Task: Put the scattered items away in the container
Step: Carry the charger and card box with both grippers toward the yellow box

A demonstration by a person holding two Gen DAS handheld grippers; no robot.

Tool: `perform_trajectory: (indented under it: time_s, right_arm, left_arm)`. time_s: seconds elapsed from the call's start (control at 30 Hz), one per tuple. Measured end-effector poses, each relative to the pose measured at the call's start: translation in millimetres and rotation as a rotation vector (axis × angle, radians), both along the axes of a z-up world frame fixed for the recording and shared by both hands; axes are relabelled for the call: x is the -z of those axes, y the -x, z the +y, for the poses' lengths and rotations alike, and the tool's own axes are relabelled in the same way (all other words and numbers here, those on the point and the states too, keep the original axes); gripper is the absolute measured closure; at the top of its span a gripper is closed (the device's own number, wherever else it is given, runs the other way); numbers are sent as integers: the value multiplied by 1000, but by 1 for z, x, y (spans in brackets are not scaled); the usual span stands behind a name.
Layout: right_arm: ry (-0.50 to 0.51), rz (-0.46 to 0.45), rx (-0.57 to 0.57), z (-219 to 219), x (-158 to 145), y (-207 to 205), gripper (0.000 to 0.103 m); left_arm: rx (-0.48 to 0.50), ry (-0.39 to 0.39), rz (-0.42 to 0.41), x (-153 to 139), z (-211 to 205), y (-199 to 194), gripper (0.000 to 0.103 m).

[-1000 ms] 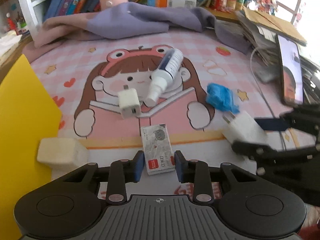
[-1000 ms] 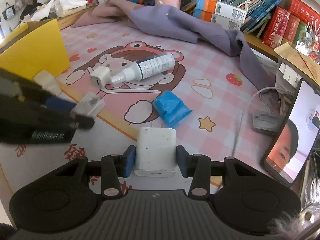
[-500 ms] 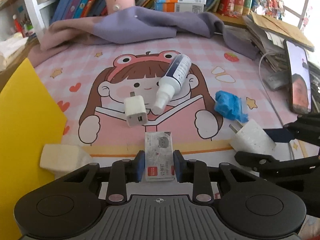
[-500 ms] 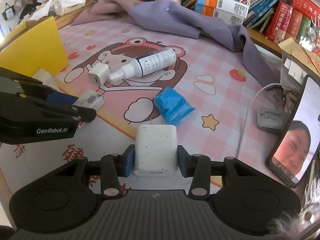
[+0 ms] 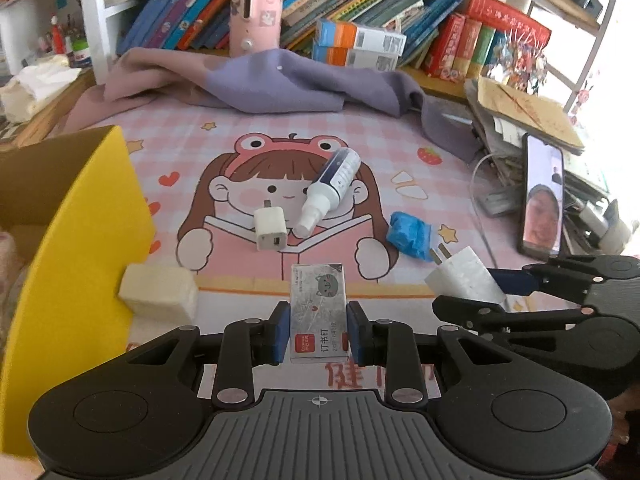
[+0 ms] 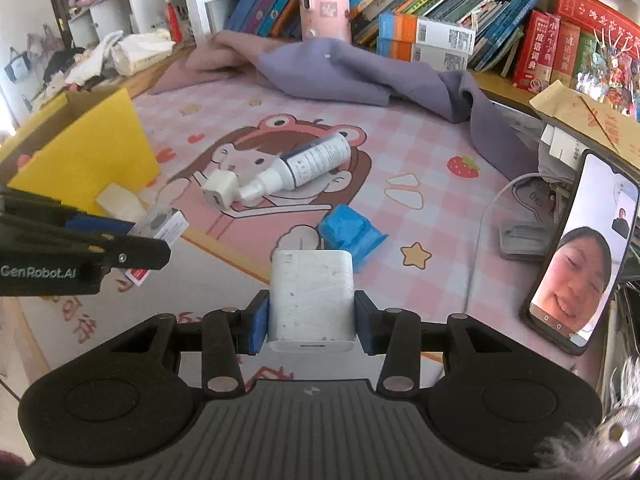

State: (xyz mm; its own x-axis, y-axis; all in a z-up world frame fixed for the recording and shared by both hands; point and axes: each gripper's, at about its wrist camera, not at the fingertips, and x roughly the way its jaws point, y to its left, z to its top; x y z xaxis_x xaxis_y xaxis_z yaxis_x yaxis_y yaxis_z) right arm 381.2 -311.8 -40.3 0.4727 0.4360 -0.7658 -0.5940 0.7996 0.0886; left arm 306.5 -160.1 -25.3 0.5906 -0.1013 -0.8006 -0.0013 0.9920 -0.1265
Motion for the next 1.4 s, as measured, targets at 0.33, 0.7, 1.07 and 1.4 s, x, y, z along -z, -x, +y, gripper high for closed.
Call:
perform_trajectory:
  time_s: [0.33, 0.7, 1.07, 1.4]
  right_arm:
    - [-5, -25, -7, -5, -17, 30, 62]
    - [-4, -94, 10, 2, -42, 63, 62]
    - [10, -169, 107, 22, -64, 125, 62]
    - [22, -198, 171, 55, -68, 191, 62]
  left_arm:
    - [37, -1, -49, -23, -3, 34, 75]
    - [101, 6, -171, -51, 12, 65, 75]
    - [157, 92, -220, -55, 46, 115, 75]
    - [188, 89, -236, -51, 91, 175, 75]
